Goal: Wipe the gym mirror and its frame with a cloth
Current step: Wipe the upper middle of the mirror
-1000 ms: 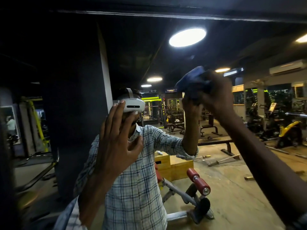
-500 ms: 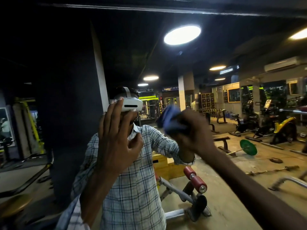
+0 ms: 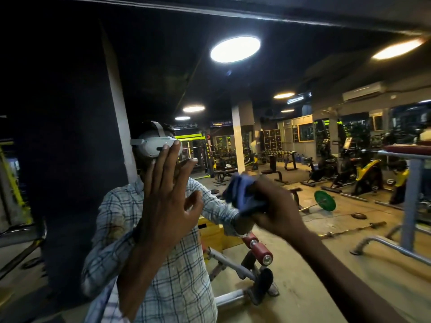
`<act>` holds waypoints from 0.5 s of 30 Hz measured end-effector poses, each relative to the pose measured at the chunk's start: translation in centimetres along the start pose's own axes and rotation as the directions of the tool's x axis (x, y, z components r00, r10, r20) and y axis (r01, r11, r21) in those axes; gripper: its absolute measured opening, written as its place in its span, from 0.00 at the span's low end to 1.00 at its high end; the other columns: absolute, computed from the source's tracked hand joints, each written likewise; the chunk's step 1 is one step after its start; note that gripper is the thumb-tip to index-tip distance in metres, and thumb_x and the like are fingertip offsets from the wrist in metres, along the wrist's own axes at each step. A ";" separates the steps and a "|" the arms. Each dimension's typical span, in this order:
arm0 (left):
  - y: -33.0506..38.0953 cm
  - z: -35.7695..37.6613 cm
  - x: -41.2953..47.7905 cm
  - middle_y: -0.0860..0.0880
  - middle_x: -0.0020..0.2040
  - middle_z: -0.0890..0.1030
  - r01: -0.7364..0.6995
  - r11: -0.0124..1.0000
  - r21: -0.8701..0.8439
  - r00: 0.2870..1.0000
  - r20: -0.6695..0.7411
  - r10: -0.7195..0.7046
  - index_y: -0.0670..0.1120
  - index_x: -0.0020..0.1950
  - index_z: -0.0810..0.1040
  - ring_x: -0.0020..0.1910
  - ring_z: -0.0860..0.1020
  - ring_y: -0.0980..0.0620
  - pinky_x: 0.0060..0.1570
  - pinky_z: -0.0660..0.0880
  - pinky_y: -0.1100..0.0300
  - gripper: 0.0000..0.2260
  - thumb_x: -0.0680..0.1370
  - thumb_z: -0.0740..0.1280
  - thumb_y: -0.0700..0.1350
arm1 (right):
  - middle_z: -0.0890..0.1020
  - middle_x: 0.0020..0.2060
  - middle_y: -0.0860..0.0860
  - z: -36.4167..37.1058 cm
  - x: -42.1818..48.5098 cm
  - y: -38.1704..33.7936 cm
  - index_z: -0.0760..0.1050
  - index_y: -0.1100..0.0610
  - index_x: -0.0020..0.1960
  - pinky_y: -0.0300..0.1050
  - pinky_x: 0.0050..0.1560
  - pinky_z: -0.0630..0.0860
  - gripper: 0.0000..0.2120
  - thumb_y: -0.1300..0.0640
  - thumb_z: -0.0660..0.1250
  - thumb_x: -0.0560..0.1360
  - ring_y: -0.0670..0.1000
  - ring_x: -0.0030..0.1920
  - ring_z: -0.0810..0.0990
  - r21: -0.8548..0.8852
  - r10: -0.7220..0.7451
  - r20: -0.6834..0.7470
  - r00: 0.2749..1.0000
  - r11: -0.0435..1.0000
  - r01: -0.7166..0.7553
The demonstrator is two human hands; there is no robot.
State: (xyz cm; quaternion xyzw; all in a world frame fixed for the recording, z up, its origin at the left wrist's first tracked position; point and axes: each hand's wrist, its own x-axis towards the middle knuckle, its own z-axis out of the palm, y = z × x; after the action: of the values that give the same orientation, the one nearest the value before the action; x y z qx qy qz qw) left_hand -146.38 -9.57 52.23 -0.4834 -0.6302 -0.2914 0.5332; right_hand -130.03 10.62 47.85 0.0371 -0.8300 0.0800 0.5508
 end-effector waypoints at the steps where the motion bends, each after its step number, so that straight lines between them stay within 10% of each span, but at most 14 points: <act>1: 0.1 0.1 0.0 0.44 0.83 0.59 -0.006 1.000 0.003 1.000 -0.004 0.006 0.46 0.74 0.74 0.83 0.55 0.43 0.78 0.58 0.38 0.30 0.73 0.76 0.47 | 0.79 0.53 0.43 -0.9 0.6 0.9 0.74 0.48 0.58 0.41 0.52 0.81 0.19 0.55 0.74 0.69 0.42 0.52 0.80 0.018 0.111 -0.168 0.980 0.994 -0.109; 4: 0.2 0.4 -0.1 0.43 0.83 0.60 0.002 1.000 -0.003 1.000 -0.028 -0.002 0.46 0.74 0.75 0.83 0.56 0.42 0.77 0.58 0.37 0.31 0.72 0.76 0.47 | 0.80 0.49 0.46 -0.9 1.5 1.4 0.75 0.52 0.55 0.49 0.50 0.83 0.16 0.58 0.73 0.68 0.43 0.50 0.81 0.120 0.339 -0.444 0.829 0.940 -0.320; 9: 0.5 0.6 0.1 0.43 0.84 0.59 0.001 1.000 -0.017 1.000 -0.020 -0.001 0.47 0.75 0.74 0.83 0.55 0.42 0.77 0.58 0.36 0.30 0.73 0.71 0.50 | 0.77 0.53 0.43 -1.1 2.1 0.0 0.75 0.50 0.57 0.42 0.50 0.80 0.19 0.57 0.75 0.69 0.45 0.50 0.79 -0.060 0.037 -0.051 0.998 0.997 -0.040; 13: 0.5 0.5 0.2 0.42 0.83 0.59 0.000 1.000 -0.009 1.000 -0.003 0.000 0.47 0.74 0.74 0.83 0.55 0.42 0.76 0.58 0.36 0.29 0.73 0.72 0.50 | 0.78 0.52 0.42 -4.3 4.3 3.2 0.76 0.56 0.59 0.53 0.58 0.82 0.17 0.62 0.72 0.72 0.40 0.52 0.79 0.129 0.403 -0.527 0.748 0.908 -0.398; 15: 0.6 0.6 0.3 0.42 0.83 0.59 -0.001 1.000 -0.013 1.000 -0.002 0.001 0.47 0.74 0.74 0.83 0.55 0.41 0.77 0.59 0.36 0.29 0.73 0.71 0.51 | 0.78 0.53 0.43 -3.5 4.3 2.3 0.75 0.56 0.59 0.52 0.58 0.82 0.17 0.63 0.72 0.71 0.42 0.54 0.79 0.104 0.361 -0.513 0.779 0.927 -0.361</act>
State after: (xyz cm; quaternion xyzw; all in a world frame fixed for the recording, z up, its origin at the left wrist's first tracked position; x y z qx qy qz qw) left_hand -146.06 -8.71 52.25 -0.4868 -0.6276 -0.2955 0.5309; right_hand -128.90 13.64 52.87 -0.1456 -0.6403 0.1907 0.7297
